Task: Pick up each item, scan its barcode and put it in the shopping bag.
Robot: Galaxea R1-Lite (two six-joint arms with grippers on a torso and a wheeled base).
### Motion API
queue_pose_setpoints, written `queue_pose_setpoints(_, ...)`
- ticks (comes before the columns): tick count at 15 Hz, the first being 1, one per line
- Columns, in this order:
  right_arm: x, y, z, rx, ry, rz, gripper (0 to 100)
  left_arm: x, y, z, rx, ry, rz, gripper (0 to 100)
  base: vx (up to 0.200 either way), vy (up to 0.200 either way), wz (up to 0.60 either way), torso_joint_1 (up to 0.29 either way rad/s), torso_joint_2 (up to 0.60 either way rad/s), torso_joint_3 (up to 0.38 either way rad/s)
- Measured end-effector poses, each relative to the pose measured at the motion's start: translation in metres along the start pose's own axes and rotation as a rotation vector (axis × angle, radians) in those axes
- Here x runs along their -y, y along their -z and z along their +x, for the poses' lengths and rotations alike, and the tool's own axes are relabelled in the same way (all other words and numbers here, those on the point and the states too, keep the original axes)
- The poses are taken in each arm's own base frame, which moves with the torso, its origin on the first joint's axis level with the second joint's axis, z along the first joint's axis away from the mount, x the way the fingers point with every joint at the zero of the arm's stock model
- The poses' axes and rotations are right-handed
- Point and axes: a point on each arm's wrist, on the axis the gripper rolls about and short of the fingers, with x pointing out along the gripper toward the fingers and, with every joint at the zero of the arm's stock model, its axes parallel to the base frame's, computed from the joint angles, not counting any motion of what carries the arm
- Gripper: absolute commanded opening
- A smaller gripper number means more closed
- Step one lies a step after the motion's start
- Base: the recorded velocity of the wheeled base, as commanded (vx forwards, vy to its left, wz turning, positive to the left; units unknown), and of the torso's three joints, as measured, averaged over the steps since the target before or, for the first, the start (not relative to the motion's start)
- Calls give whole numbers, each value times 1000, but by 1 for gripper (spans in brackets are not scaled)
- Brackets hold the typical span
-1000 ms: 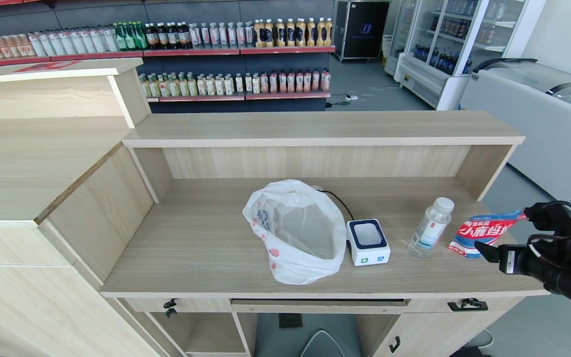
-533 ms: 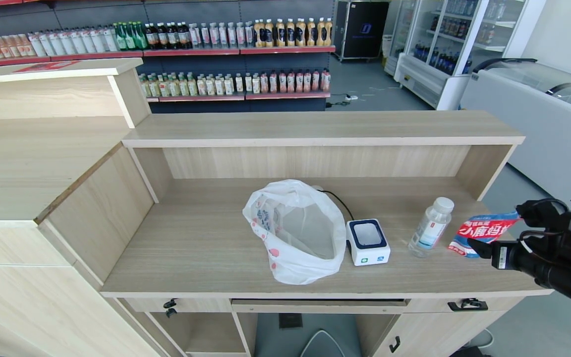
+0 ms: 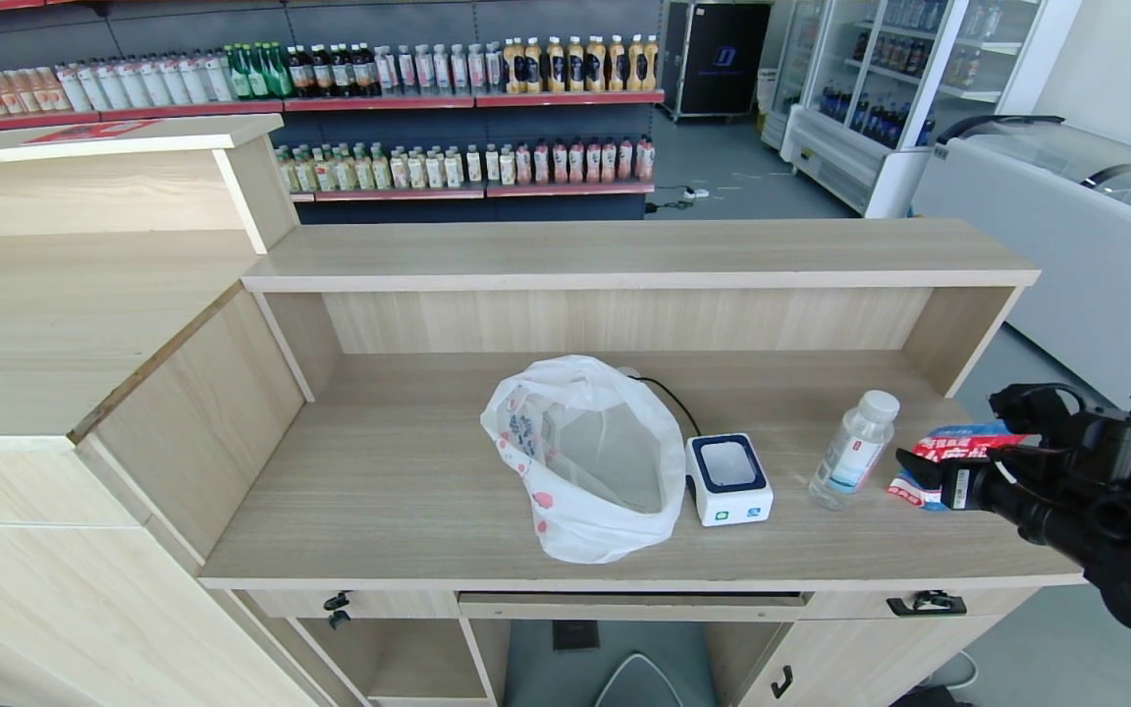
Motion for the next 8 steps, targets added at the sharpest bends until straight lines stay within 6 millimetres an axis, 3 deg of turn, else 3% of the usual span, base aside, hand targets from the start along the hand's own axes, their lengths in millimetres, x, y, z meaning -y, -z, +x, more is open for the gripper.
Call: queue_pose_setpoints(8,-5,20,31,25,-44,-73,100,0,0,0,0,-1,0,100,0,0,0,0,0,0)
